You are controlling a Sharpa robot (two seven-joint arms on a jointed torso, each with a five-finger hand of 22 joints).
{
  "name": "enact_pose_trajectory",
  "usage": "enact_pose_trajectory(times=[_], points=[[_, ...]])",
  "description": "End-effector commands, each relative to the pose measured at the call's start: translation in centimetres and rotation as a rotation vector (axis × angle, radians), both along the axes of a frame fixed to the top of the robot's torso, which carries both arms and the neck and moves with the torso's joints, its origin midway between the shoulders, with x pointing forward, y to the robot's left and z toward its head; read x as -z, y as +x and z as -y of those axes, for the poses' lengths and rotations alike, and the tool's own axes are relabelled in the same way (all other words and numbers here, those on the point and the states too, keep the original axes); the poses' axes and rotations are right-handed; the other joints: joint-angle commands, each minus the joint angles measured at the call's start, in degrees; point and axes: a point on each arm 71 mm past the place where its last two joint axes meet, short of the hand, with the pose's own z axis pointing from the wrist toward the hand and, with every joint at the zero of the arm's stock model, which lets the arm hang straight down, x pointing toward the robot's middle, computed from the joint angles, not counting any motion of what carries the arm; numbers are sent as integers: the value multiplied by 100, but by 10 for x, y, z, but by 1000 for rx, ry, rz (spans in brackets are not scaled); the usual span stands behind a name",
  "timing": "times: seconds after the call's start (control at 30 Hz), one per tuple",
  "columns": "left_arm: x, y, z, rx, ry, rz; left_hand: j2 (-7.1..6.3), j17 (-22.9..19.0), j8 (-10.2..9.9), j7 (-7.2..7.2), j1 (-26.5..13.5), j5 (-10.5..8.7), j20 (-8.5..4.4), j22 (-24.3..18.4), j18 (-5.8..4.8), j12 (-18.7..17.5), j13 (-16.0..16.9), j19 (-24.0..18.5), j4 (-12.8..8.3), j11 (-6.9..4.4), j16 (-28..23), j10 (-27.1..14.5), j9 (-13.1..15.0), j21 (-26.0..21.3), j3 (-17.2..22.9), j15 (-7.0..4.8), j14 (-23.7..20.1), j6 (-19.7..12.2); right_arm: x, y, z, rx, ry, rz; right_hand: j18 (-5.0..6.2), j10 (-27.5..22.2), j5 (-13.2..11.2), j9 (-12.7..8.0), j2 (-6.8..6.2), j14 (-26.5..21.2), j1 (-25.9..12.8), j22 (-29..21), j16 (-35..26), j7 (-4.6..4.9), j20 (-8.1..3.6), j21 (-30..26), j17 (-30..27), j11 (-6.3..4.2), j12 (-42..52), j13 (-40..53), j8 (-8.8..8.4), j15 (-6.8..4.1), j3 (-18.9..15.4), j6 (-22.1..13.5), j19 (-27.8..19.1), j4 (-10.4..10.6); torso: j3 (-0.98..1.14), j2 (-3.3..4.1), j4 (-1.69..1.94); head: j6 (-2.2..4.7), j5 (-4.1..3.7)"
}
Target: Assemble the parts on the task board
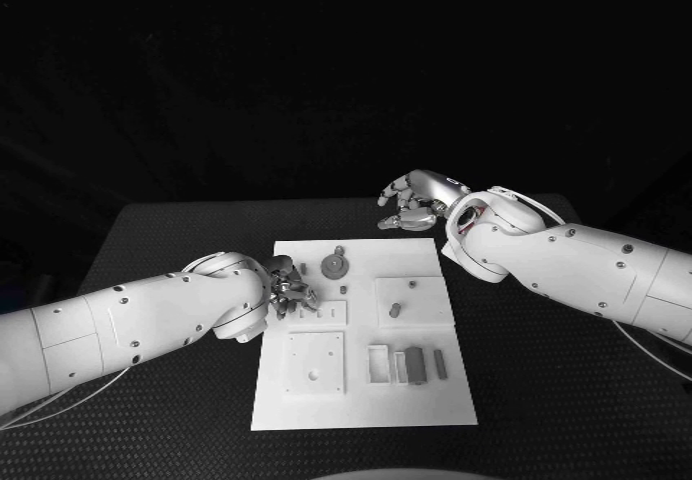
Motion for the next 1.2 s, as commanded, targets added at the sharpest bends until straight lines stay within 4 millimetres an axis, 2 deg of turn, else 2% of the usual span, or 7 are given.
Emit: enact_pose_trajectory(times=[0.03, 0.4, 0.53, 0.83, 1.2], points=[[-1, 1, -5, -110, -78, -5, 226, -6, 82, -77, 179, 60, 6, 142, 3, 28, 7, 29, -1, -117, 21, 83, 9, 19, -12, -11, 41, 115, 0, 0, 0, -5, -5, -2, 173, -42, -9, -9, 7, -37, -54, 80, -11, 214, -10, -26, -7, 7, 18, -7, 17, 16, -11, -190, 50, 33, 3, -3, 8, -14, -3], [2, -2, -1, -95, -60, -47, 237, -1, 136, -118, 43, 84, -16, 145, 1, 152, 43, 59, 13, -154, 98, 129, -4, 95, -11, -28, 79, 222, 1, 0, 1, -4, -5, -3, 173, -43, -9, -10, 3, -37, -53, 80, -11, 214, -11, -27, -7, 7, 19, -9, 17, 16, -10, -191, 50, 35, 12, -10, 13, -38, 24], [2, -4, 2, -82, -55, -44, 239, 9, 164, -140, -2, 84, -30, 147, 5, 231, 76, 76, 16, -177, 159, 144, -11, 146, -4, -41, 100, 273, 1, 0, 1, -4, -5, -3, 173, -43, -9, -10, 1, -38, -51, 81, -11, 213, -12, -27, -7, 7, 19, -9, 17, 16, -9, -192, 50, 35, 10, -11, 12, -42, 27], [-2, -8, 11, 1, 12, 35, 228, 10, 180, -156, -1, 112, -43, 149, 10, 288, 96, 88, 6, -192, 206, 149, -19, 195, 16, -54, 114, 300, 1, 0, 1, -3, -6, -4, 173, -44, -9, -10, -2, -39, -50, 81, -11, 214, -12, -28, -8, 7, 21, -11, 17, 16, -7, -192, 49, 37, 10, -5, 2, -46, 27], [-3, -8, 18, 53, 71, 91, 223, 6, 187, -161, 3, 127, -49, 149, 12, 308, 102, 94, 6, -198, 224, 151, -23, 219, 26, -60, 123, 310, 1, 0, 1, -4, -6, -4, 173, -45, -9, -10, -5, -39, -49, 82, -11, 213, -13, -29, -8, 7, 22, -12, 18, 16, -6, -193, 49, 40, 10, -8, 14, -56, 26]])
